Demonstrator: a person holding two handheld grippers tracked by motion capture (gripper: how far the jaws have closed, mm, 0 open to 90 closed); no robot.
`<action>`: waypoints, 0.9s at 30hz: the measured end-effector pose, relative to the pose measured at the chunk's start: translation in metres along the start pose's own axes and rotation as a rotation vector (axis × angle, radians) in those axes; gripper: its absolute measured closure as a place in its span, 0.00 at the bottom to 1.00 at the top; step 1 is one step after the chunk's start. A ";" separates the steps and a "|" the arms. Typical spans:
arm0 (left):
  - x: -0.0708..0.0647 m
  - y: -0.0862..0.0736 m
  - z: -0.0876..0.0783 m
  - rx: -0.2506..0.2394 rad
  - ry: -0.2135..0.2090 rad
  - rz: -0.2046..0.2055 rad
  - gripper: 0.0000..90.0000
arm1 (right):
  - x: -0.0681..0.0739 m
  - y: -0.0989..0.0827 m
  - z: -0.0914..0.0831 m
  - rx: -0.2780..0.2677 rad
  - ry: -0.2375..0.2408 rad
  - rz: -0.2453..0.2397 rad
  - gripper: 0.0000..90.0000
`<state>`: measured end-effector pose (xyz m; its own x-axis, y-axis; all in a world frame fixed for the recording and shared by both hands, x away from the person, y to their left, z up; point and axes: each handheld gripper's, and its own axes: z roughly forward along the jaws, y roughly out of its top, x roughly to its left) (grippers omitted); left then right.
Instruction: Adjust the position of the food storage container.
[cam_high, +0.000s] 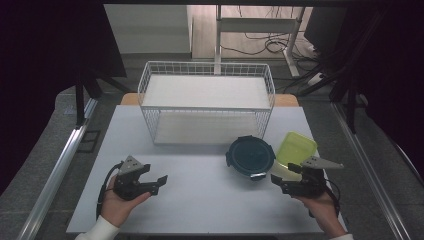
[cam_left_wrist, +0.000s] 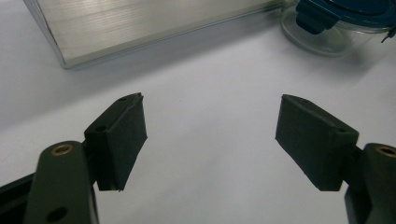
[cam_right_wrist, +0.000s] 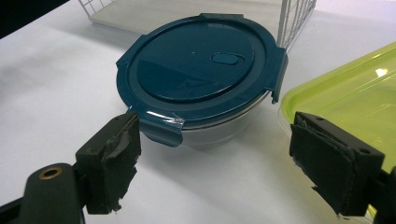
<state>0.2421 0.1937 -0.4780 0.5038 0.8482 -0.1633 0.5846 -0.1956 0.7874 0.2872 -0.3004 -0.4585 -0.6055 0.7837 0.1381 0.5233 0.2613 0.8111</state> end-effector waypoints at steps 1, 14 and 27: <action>0.000 0.000 0.001 0.002 0.002 0.002 0.28 | 0.000 0.000 0.000 0.003 0.002 0.000 0.19; -0.001 0.000 -0.001 0.037 0.001 0.005 0.30 | 0.002 -0.001 0.001 0.014 0.014 0.029 0.20; 0.000 0.003 0.002 0.058 0.019 0.017 0.30 | 0.001 -0.004 -0.001 0.017 0.007 0.060 0.22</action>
<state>0.2451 0.1922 -0.4771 0.5021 0.8537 -0.1378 0.6119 -0.2381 0.7542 0.2837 -0.3011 -0.4611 -0.5769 0.7943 0.1907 0.5688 0.2231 0.7916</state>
